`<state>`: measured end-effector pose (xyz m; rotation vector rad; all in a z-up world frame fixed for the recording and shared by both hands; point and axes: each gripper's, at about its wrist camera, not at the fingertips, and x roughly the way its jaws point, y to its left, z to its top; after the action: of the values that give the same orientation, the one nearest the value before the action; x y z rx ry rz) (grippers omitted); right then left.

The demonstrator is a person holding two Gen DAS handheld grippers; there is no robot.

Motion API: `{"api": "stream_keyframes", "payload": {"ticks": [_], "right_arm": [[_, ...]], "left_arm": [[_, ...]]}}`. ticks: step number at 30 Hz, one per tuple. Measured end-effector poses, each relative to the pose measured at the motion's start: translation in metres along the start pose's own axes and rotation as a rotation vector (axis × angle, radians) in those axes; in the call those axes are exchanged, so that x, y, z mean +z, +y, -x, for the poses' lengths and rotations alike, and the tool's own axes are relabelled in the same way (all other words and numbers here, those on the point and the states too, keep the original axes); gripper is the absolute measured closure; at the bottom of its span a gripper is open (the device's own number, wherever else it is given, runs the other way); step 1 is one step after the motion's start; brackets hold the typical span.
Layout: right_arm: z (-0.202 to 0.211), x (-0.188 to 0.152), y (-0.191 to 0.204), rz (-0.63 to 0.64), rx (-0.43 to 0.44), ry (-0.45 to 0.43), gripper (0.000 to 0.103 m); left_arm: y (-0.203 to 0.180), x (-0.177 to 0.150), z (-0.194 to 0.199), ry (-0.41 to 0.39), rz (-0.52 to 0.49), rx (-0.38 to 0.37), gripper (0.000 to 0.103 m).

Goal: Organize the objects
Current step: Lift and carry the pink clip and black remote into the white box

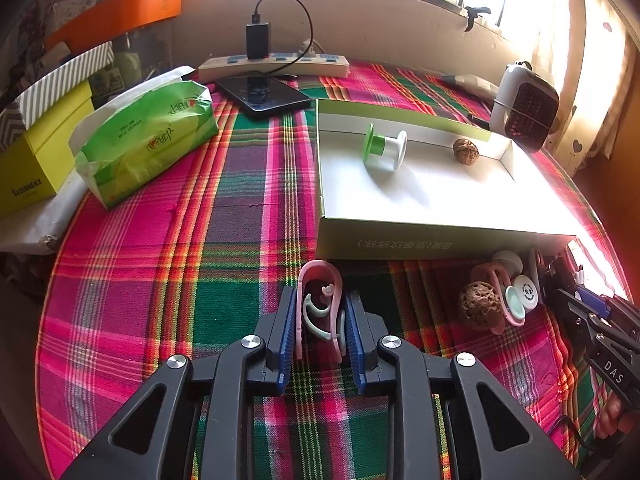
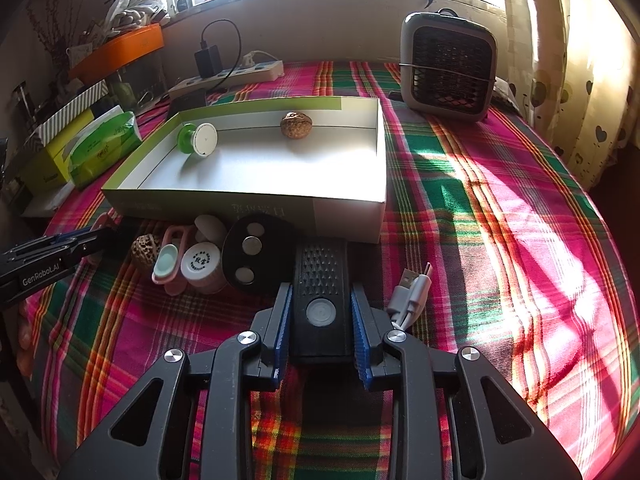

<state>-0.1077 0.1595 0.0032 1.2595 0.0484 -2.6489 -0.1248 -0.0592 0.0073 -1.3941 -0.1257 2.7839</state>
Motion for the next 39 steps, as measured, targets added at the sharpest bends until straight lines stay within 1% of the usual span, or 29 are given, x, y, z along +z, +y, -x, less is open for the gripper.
{"api": "stream_keyframes", "payload": {"ticks": [22, 30, 39], "right_arm": [[0.004, 0.000, 0.000, -0.002, 0.004, -0.016, 0.075], [0.010, 0.001, 0.001, -0.002, 0.011, -0.031, 0.075], [0.018, 0.007, 0.002, -0.002, 0.027, -0.050, 0.075]], "left_arm": [[0.000, 0.000, 0.003, 0.003, -0.001, -0.010, 0.082], [-0.008, -0.002, 0.013, -0.015, -0.014, -0.023, 0.082], [-0.013, 0.006, 0.032, -0.062, -0.033, -0.043, 0.082]]}}
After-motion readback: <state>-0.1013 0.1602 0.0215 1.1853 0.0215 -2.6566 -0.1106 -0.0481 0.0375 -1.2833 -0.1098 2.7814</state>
